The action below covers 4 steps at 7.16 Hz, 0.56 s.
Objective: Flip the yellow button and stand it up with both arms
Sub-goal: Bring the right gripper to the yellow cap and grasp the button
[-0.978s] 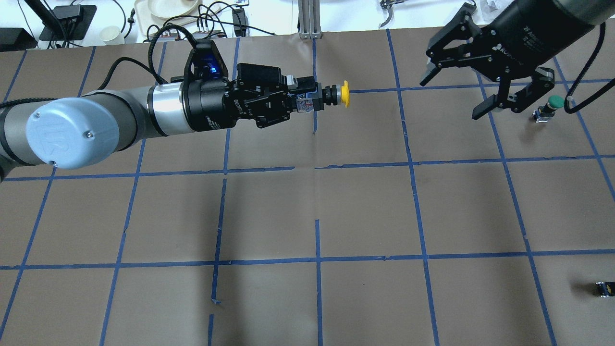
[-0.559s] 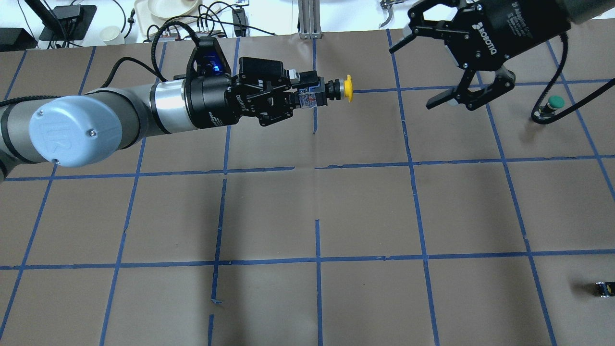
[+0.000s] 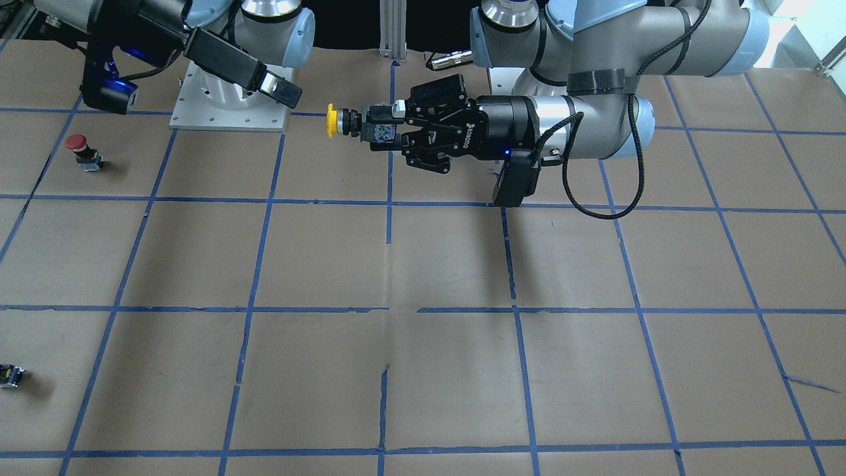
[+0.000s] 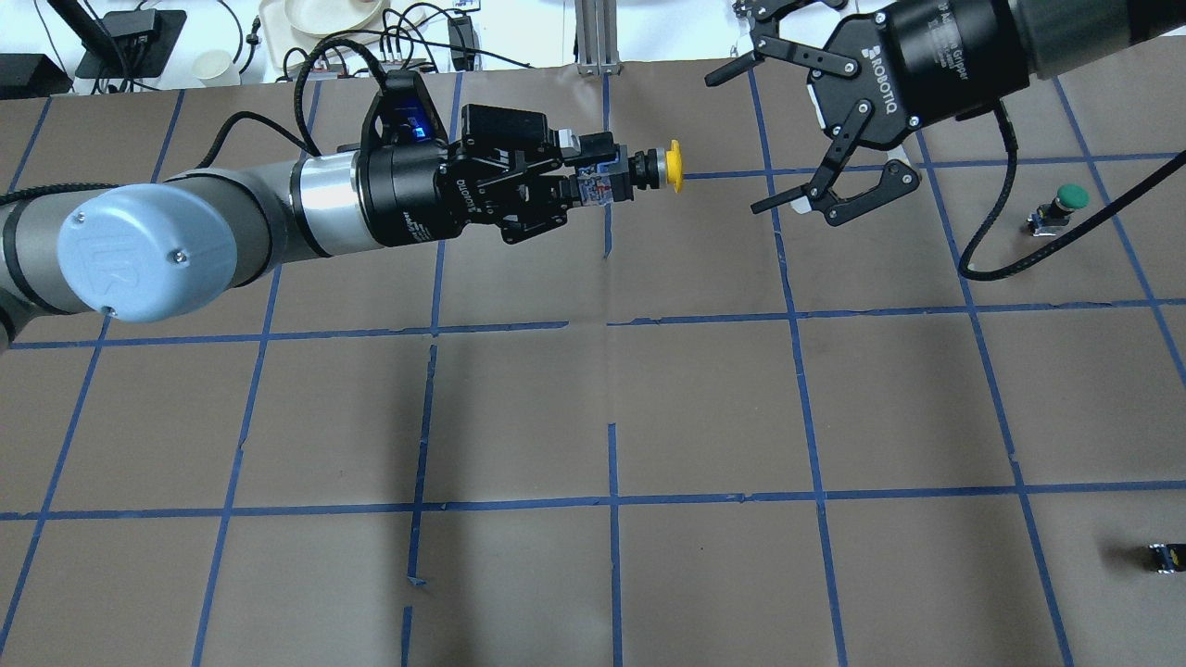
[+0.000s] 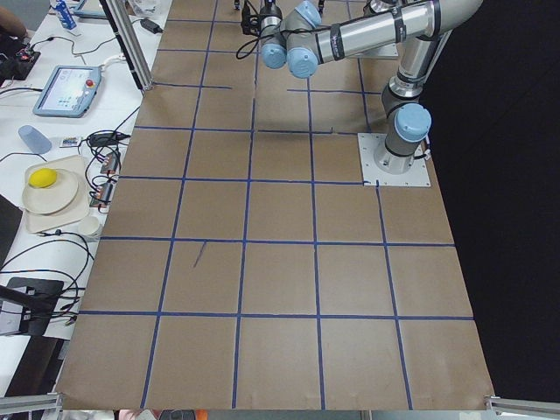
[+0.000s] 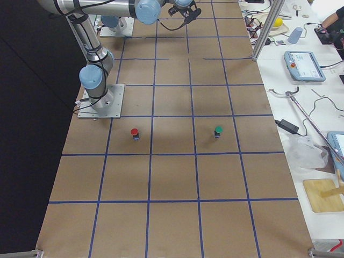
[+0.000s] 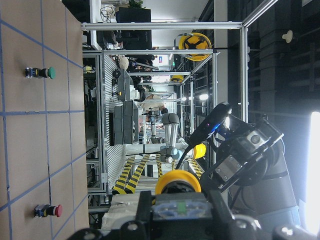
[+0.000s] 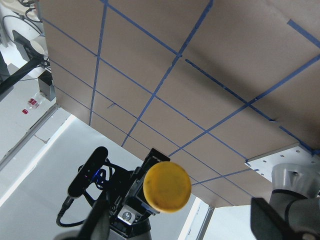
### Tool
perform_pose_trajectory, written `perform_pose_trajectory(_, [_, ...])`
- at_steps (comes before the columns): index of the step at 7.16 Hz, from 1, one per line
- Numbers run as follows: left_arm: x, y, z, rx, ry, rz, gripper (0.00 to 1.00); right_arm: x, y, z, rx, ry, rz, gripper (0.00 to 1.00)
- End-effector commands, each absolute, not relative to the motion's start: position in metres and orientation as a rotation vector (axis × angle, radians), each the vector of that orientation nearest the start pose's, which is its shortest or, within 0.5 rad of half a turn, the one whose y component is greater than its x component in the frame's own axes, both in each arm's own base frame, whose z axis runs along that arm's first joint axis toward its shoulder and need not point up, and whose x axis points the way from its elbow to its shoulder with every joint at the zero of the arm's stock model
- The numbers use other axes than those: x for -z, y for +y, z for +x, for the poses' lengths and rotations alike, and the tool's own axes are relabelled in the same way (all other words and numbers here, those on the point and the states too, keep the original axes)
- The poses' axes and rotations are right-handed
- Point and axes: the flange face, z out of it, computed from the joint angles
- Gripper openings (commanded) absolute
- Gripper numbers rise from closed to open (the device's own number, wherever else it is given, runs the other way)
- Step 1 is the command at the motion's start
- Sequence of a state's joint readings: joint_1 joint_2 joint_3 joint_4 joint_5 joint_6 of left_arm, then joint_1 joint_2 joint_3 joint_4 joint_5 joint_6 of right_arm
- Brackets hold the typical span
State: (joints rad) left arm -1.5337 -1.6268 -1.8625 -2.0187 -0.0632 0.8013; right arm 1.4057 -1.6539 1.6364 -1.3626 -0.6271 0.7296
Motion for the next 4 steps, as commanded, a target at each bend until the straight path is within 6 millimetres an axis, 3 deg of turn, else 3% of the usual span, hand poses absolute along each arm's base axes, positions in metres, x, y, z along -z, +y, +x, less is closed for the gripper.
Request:
perform_pose_trajectory(1, [-0.397, -0.473, -0.215, -0.088, -1.52, 0.047, 0.08, -0.509, -0.476, 0.141, -0.595, 1.901, 1.215, 0.99])
perform_pose_trajectory(2, [-0.401, -0.47, -0.215, -0.097, -1.512, 0.05, 0.08, -0.502, -0.481, 0.143, -0.62, 1.893, 1.229, 0.99])
perform_pose_trajectory(3, [-0.408, -0.468, -0.216, -0.104, -1.513, 0.038, 0.08, -0.499, -0.488, 0.16, -0.625, 1.898, 1.233, 0.99])
perform_pose_trajectory(4, [-0.402, -0.466, -0.216, -0.097, -1.513, 0.045, 0.08, -0.498, -0.495, 0.175, -0.625, 1.875, 1.28, 0.99])
